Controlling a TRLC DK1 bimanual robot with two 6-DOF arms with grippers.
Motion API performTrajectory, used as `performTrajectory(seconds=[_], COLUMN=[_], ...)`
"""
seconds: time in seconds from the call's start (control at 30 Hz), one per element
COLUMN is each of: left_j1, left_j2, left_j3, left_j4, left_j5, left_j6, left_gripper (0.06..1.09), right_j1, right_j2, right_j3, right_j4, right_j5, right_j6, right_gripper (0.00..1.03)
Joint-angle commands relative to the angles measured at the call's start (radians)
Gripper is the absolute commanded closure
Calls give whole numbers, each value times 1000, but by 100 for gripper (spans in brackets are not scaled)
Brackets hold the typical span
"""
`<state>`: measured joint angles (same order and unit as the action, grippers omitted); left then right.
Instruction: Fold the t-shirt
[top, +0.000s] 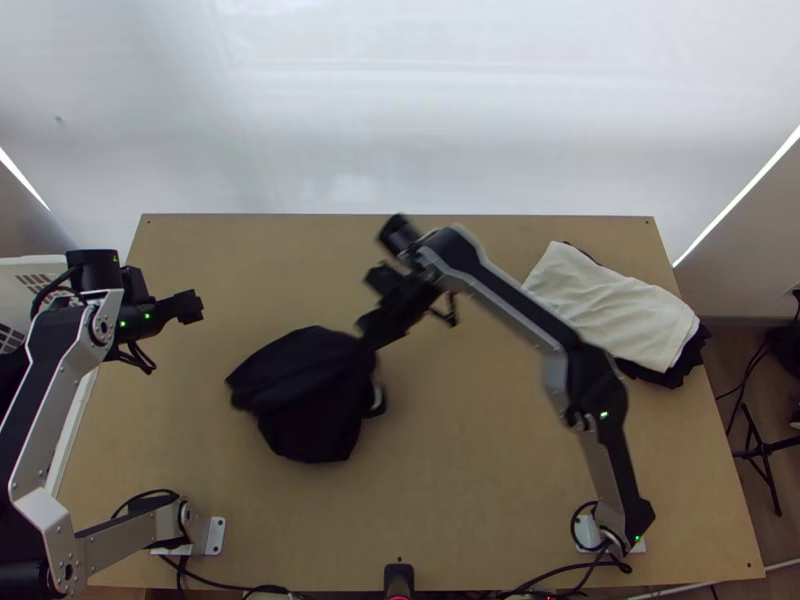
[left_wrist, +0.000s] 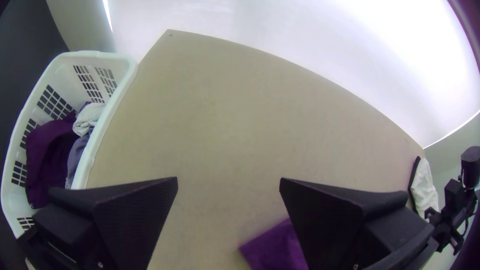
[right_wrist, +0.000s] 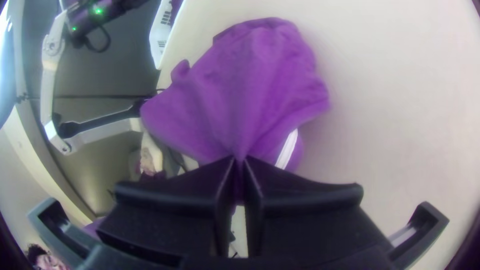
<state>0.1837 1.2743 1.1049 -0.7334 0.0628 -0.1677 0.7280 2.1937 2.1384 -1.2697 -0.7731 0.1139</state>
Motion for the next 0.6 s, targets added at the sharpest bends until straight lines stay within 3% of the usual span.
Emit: performTrajectory(seconds=[0.0, 0.17, 0.4, 0.57], left_j1=[-10, -55, -104, -122], left_j2=[42, 63, 94, 108], left_j3=[24, 33, 69, 105], left_j4=[6, 15, 15, 12], left_j5=[2, 2, 2, 0], left_j6=[-7, -26, -39, -30], left_gripper=[10, 10, 10, 10], right_j1=[-230, -380, -503, -552], right_j2=[-75, -164, -233, -241], right_j3=[-57, -166, -365, -431], right_j4=[-264, -192, 105, 158], right_j5=[-74, -12, 235, 284], right_j6=[-178, -200, -209, -280], right_gripper=[100, 100, 100, 100])
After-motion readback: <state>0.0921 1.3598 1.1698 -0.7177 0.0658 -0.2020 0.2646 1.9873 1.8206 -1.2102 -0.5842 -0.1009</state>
